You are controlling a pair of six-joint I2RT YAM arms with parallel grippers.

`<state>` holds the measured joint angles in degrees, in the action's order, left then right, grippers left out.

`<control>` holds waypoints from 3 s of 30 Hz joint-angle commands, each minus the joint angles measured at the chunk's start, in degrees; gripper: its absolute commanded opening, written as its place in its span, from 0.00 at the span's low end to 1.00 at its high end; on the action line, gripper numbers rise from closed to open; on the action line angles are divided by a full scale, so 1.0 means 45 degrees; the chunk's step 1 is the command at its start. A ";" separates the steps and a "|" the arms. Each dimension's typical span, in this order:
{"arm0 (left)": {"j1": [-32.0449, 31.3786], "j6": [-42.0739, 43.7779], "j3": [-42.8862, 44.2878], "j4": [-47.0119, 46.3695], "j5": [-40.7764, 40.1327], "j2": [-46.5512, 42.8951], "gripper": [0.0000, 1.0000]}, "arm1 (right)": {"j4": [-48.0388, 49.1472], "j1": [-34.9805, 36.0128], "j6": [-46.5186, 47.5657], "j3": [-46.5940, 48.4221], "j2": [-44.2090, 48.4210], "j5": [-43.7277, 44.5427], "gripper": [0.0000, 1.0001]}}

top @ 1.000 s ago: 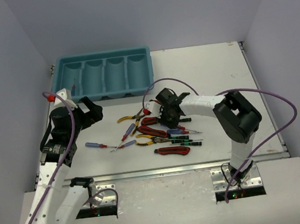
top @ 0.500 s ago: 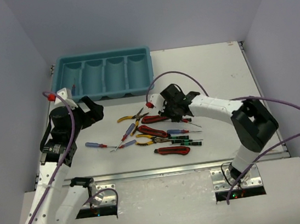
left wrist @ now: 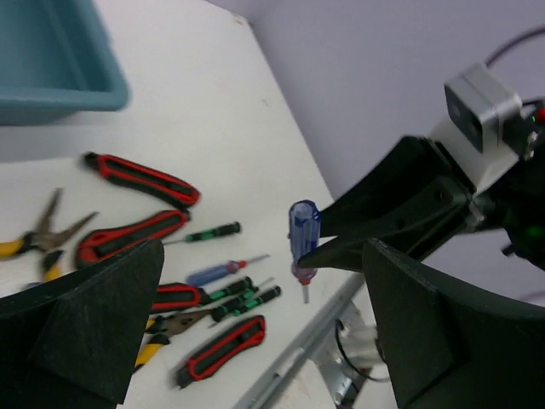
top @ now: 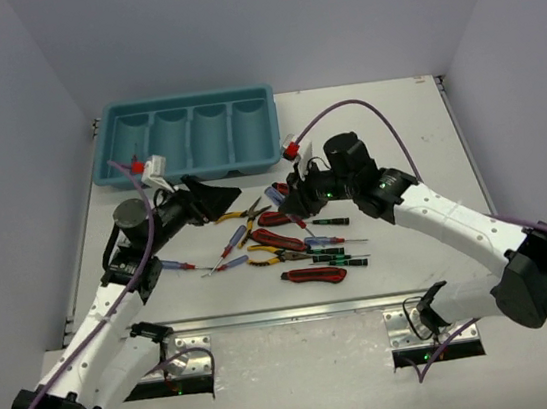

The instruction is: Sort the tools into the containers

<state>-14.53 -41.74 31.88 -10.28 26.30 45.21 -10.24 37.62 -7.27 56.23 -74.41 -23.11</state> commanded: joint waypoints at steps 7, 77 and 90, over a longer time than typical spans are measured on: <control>-0.2410 -0.0504 0.0791 -0.4293 -0.0197 0.1758 0.86 | 0.5225 0.0090 -0.5628 -0.0366 0.0535 -0.5040 0.00; 0.3555 0.8406 2.1503 0.7458 -1.2856 1.5553 1.00 | -0.1344 -0.0176 -0.3248 -0.2475 0.2910 0.7954 0.99; 0.3397 0.2762 0.5600 0.4457 -0.5352 0.2653 1.00 | -0.3374 -0.0196 0.4521 -0.0218 -0.2713 0.5393 0.70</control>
<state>0.99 -24.49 68.64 10.04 -8.62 54.63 -22.13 36.80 2.62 51.73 -83.81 6.79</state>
